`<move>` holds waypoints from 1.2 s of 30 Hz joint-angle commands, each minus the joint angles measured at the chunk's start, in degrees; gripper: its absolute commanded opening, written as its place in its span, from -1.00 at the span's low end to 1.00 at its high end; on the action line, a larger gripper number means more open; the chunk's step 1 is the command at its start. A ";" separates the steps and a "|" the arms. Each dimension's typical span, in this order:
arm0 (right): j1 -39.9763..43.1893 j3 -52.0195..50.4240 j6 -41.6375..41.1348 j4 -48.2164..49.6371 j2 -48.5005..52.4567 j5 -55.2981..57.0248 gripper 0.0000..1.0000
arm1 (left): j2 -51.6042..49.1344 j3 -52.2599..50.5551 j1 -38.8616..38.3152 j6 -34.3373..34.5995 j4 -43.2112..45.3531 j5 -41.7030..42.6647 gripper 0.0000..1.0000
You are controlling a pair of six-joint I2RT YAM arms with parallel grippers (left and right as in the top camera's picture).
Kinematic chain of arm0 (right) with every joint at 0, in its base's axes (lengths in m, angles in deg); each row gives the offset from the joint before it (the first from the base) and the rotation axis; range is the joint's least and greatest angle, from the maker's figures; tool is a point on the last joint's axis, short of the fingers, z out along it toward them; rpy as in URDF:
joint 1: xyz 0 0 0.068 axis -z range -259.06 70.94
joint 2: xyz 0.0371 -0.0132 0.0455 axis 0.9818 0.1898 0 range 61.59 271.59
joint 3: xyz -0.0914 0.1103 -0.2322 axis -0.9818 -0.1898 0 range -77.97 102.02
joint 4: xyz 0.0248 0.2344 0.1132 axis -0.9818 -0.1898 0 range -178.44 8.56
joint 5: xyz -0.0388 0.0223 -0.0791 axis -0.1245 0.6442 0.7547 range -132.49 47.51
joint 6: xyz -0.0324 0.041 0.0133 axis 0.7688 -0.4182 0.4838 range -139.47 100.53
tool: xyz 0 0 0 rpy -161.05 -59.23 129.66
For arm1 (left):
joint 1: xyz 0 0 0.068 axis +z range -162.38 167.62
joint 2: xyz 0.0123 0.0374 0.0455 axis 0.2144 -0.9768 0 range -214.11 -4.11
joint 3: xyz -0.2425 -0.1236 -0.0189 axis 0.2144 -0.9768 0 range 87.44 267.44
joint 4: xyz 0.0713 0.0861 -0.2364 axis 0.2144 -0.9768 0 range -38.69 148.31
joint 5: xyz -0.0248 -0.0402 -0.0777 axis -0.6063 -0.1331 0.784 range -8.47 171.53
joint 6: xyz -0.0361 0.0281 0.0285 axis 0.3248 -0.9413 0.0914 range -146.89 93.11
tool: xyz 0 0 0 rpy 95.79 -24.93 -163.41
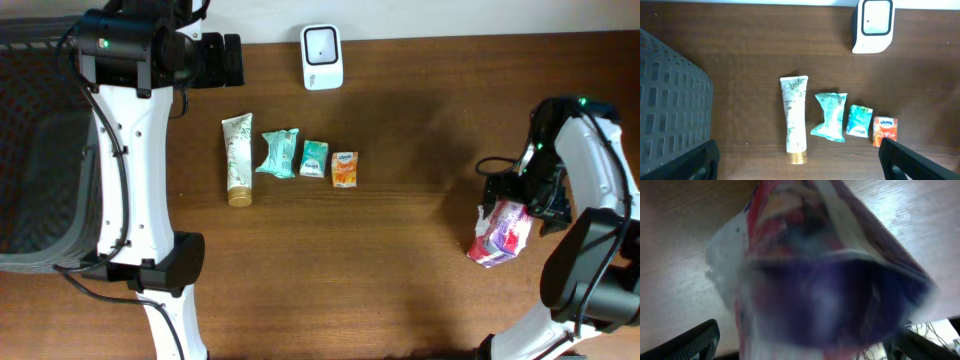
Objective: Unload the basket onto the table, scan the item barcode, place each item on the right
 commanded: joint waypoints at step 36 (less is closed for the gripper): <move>-23.65 18.01 -4.76 22.23 7.89 -11.21 0.31 | 0.24 -0.02 0.26 -0.28 -0.04 -0.04 0.98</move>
